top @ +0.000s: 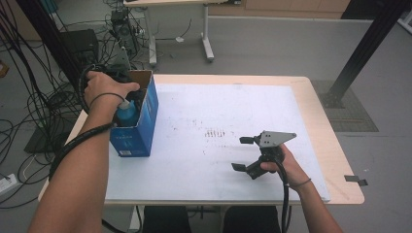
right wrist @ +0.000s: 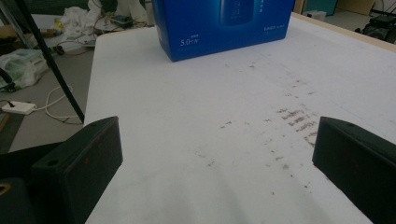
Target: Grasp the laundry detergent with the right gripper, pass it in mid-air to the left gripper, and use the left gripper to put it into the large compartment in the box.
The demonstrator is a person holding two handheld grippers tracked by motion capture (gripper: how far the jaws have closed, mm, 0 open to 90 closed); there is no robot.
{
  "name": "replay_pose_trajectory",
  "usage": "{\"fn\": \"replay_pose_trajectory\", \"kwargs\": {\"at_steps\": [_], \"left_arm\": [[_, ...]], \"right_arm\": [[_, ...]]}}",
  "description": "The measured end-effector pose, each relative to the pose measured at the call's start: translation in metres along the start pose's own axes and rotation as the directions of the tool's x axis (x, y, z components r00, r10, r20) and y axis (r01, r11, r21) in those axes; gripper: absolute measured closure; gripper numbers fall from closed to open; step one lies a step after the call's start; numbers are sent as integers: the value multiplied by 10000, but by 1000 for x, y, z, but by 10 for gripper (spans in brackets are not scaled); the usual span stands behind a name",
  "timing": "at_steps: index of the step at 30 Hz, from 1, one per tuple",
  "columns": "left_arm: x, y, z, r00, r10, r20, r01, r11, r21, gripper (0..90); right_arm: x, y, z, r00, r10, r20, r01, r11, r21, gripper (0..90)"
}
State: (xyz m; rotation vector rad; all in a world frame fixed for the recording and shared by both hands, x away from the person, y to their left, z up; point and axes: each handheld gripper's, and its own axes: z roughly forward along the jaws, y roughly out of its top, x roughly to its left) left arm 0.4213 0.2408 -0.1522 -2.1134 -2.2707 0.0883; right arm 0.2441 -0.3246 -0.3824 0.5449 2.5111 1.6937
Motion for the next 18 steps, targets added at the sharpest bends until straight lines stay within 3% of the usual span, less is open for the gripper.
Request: {"fn": "replay_pose_trajectory", "kwargs": {"at_steps": [5,8,14,18], "left_arm": [[2,-3,-18,10000,8,87,-7,9998,-175,256],[1,-7,-31,10000,-8,-78,5,9993,-378,246],[5,-13,-53,10000,28,78,-24,9983,-583,171],[6,-17,-68,10000,-2,-36,-1,9968,-794,141]], "right_arm": [[0,0,-1,10000,-11,5,11,10000,-7,15],[0,1,-1,10000,-20,9,20,10000,3,14],[0,1,-1,10000,-3,16,3,10000,3,15],[0,0,-2,10000,32,21,-32,10000,21,15]]}}
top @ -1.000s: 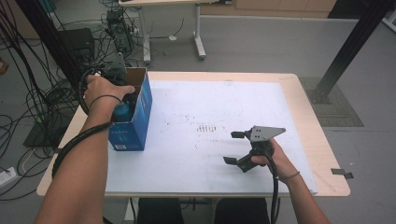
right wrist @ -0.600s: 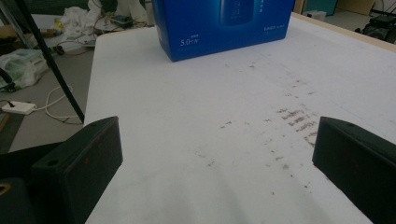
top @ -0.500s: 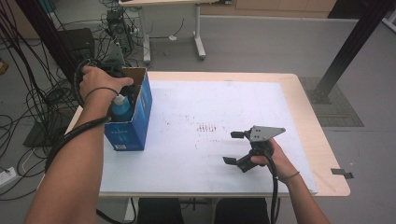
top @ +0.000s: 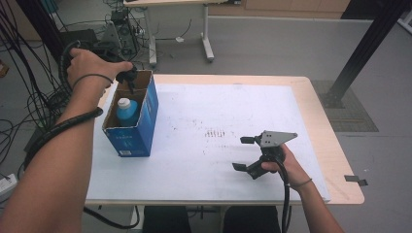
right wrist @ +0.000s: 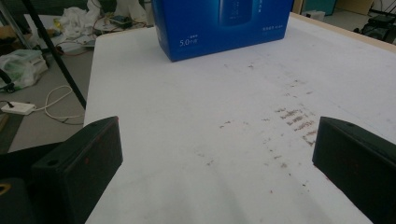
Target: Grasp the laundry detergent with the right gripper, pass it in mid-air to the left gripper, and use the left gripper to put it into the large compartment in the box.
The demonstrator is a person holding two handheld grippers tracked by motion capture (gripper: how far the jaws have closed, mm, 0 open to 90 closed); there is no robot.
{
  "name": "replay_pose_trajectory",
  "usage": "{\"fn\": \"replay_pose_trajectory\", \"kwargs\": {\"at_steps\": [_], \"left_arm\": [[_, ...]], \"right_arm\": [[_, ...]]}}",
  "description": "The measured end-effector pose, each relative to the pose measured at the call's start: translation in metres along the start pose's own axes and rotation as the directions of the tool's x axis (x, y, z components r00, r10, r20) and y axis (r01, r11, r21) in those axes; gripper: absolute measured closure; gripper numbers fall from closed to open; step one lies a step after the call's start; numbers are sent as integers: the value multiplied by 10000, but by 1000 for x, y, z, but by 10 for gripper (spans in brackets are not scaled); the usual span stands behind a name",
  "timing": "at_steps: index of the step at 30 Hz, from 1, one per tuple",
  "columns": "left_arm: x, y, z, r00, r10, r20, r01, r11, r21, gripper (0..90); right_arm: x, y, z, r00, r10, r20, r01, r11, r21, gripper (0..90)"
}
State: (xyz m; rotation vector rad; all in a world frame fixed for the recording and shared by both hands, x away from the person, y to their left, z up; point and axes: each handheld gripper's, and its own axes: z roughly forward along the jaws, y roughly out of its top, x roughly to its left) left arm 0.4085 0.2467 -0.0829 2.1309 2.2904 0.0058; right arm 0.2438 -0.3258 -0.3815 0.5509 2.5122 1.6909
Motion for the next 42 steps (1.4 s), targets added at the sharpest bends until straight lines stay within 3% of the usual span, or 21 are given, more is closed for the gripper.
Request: {"fn": "replay_pose_trajectory", "kwargs": {"at_steps": [4,7,12,17,22,27,32,36,37,41,42], "left_arm": [[3,-1,-11,9999,-4,155,5,10000,-41,71],[-4,0,-18,9998,106,-177,-105,9999,24,69],[-10,-4,-31,9992,311,-244,-316,9993,-190,70],[-28,-8,-39,9958,845,-342,-856,9958,-333,69],[-52,-12,-41,9867,1619,-149,-1624,9857,-442,69],[-78,-17,-40,9731,2302,17,-2297,9716,-571,69],[-103,-18,-36,9542,2985,214,-2968,9530,-602,68],[-122,-22,-30,9353,3512,436,-3484,9354,-607,69],[-128,-22,-26,9270,3718,502,-3691,9277,-556,68],[-149,-25,-14,9035,4231,687,-4215,9061,-373,68],[-153,-26,-11,9004,4294,704,-4278,9031,-371,68]], "right_arm": [[0,0,0,10000,15,8,-15,10000,-14,15],[0,0,0,10000,22,15,-22,10000,-5,14],[-1,0,-1,10000,10,39,-10,10000,15,15],[-1,0,-2,10000,38,64,-38,10000,28,15],[-1,1,-3,9999,37,131,-37,10000,46,14],[-1,1,-7,9997,71,248,-73,10000,54,15],[-1,0,-11,9991,123,404,-124,9999,31,15],[-2,-1,-15,9984,192,539,-193,9998,29,15],[-2,-2,-16,9980,208,591,-211,9998,51,15],[-4,-3,-20,9967,321,749,-328,9994,79,15],[-4,-3,-21,9962,327,810,-334,9994,75,15]]}}
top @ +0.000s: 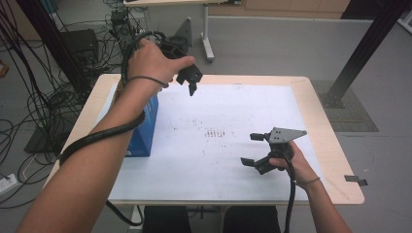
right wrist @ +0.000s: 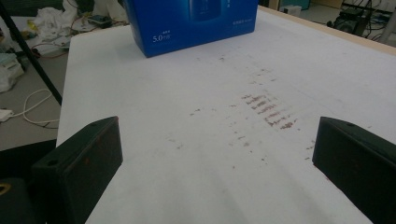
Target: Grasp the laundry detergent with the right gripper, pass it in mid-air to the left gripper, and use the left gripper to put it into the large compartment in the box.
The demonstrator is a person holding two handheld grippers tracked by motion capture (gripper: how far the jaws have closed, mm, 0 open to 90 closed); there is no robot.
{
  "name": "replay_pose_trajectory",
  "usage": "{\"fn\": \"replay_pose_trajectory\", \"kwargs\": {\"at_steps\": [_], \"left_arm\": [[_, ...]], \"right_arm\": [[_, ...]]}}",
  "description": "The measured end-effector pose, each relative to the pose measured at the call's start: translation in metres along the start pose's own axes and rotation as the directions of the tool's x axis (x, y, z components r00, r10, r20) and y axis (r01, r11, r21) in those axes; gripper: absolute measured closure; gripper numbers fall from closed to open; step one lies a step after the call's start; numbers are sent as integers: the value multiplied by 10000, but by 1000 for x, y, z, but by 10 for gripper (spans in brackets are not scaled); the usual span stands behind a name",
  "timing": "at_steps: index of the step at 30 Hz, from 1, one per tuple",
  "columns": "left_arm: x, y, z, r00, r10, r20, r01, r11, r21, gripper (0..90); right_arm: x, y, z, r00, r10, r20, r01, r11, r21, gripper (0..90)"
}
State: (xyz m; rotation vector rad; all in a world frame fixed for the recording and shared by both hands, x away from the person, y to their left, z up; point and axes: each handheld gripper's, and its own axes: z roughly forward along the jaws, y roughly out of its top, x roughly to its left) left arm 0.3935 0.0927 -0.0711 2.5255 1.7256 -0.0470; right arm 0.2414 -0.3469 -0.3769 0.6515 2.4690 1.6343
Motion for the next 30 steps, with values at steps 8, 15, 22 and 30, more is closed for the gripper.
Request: {"fn": "replay_pose_trajectory", "kwargs": {"at_steps": [8,15,22,30], "left_arm": [[-26,7,34,9959,754,500,-773,9963,367,65],[-44,9,64,9918,1104,650,-1143,9917,590,66],[-61,6,99,9871,1465,646,-1524,9835,978,68],[-61,6,121,9842,1453,1010,-1568,9806,1177,69]], "right_arm": [[-2,2,-11,9993,84,377,-88,9999,110,15],[-3,6,-21,9973,113,719,-128,9997,197,15],[-4,8,-29,9955,134,942,-155,9997,214,15],[-6,10,-31,9943,145,1053,-171,9996,240,16]]}}
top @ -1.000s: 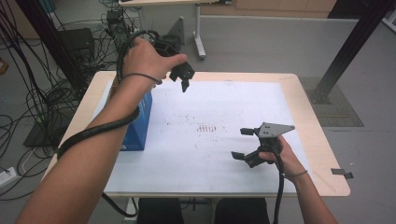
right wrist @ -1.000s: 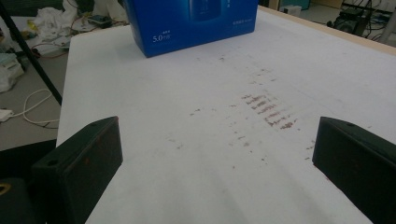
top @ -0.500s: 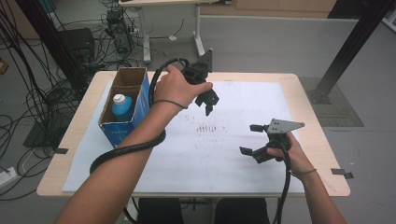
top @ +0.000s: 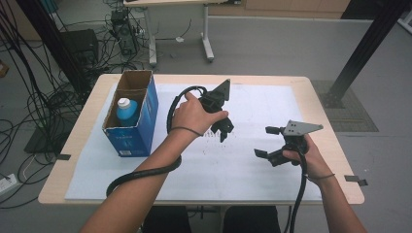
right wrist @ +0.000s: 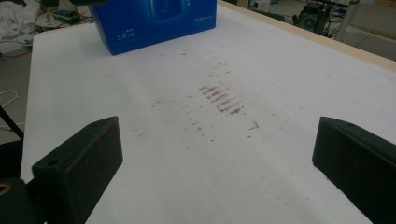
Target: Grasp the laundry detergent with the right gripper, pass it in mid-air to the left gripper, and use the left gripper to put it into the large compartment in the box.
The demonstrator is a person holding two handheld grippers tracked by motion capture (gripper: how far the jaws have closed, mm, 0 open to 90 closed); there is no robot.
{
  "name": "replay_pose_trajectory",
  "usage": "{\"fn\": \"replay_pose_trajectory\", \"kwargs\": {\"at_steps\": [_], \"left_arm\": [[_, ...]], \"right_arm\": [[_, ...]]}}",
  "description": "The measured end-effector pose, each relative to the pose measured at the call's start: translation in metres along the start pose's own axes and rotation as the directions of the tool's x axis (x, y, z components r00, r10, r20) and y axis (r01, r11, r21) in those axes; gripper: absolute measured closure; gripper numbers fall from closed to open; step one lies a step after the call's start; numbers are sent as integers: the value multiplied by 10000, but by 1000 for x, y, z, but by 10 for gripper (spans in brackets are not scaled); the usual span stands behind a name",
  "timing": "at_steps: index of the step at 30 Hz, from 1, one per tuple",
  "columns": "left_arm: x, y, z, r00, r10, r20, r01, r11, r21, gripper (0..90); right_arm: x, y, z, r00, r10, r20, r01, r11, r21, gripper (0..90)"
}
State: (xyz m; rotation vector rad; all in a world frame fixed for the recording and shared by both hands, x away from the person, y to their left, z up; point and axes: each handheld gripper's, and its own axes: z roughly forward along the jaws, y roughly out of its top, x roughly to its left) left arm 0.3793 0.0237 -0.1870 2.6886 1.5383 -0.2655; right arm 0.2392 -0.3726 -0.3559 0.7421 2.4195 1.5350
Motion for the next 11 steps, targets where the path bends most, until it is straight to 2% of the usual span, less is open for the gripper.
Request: {"fn": "replay_pose_trajectory", "kwargs": {"at_steps": [11], "left_arm": [[0,-3,0,9999,63,130,-61,9999,-131,68]], "right_arm": [[0,2,1,10000,-41,24,41,10000,10,16]]}}
